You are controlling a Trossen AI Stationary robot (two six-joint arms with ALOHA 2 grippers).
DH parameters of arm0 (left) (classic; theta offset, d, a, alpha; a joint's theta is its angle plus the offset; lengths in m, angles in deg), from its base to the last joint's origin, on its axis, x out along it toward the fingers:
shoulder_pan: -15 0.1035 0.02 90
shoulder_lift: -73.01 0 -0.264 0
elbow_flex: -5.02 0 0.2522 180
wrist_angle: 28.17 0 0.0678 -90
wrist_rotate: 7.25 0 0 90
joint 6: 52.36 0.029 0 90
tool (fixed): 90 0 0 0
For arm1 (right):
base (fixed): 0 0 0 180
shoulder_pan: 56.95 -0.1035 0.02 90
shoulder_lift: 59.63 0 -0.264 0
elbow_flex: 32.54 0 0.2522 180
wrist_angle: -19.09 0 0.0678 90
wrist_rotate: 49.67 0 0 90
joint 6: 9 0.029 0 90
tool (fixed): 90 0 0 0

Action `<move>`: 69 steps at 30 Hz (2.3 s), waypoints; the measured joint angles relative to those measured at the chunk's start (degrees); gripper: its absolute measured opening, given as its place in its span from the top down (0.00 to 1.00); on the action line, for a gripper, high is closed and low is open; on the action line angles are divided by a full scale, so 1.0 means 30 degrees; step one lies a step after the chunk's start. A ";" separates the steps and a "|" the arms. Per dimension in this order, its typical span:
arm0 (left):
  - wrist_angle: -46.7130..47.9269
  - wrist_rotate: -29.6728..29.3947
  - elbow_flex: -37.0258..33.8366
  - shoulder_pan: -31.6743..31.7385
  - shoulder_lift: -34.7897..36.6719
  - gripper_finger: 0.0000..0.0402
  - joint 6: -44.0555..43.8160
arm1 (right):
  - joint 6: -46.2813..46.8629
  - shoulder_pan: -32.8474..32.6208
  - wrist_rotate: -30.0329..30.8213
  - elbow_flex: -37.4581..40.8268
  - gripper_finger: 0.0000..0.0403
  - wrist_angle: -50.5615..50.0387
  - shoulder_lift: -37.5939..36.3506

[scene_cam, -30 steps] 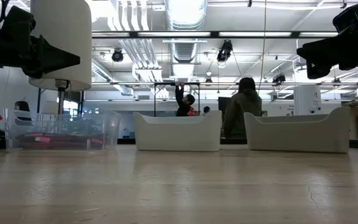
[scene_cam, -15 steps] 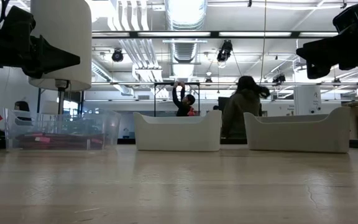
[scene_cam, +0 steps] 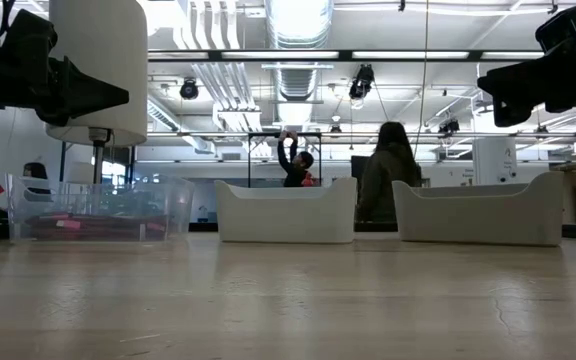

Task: Pick & Place USB Port
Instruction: Return to Home Position

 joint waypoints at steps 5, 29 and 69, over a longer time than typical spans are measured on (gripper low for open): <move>0.0002 0.0000 0.0000 0.0004 -0.0002 0.82 0.0000 | 0.0002 -0.0005 0.0000 0.0000 0.80 -0.0002 0.0000; 0.0007 0.0000 -0.0007 -0.0003 -0.0002 0.82 0.0000 | 0.0015 0.0000 0.0000 0.0000 0.83 -0.0002 0.0007; 0.0000 0.0000 -0.0003 -0.0004 0.0001 0.82 0.0000 | -0.0005 -0.0005 0.0000 0.0000 0.80 0.0005 -0.0007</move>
